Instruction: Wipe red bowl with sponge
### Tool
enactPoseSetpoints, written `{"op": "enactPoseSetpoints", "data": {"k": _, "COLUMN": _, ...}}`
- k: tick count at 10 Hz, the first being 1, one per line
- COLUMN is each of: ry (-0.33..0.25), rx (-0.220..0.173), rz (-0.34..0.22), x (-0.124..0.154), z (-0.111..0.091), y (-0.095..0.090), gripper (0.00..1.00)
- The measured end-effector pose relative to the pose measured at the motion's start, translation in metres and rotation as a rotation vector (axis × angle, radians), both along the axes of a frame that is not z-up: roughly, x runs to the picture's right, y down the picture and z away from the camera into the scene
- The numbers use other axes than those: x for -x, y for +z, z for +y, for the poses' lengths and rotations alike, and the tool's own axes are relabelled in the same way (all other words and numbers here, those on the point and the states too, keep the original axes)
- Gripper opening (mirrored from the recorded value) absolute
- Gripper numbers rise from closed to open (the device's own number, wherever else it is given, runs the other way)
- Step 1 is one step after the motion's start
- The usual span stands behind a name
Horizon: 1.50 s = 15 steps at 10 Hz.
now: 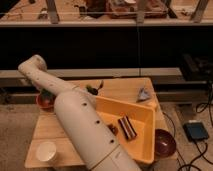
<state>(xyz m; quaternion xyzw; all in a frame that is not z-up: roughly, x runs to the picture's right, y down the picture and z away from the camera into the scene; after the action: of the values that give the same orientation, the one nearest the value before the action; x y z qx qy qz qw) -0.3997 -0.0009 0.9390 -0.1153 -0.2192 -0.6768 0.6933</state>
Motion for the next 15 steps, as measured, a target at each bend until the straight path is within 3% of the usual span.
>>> {"op": "enactPoseSetpoints", "data": {"k": 6, "ry": -0.051, "rx": -0.001, "rz": -0.087, "x": -0.003, "z": 0.021, "y": -0.036, "gripper": 0.10}}
{"op": "enactPoseSetpoints", "data": {"k": 8, "ry": -0.055, "rx": -0.003, "rz": -0.068, "x": -0.031, "z": 0.025, "y": -0.043, "gripper": 0.10}}
{"op": "enactPoseSetpoints", "data": {"k": 11, "ry": -0.019, "rx": -0.023, "rz": -0.017, "x": -0.067, "z": 0.017, "y": -0.053, "gripper": 0.10}}
{"op": "enactPoseSetpoints", "data": {"k": 15, "ry": 0.017, "rx": -0.050, "rz": 0.032, "x": -0.077, "z": -0.009, "y": -0.047, "gripper": 0.10}}
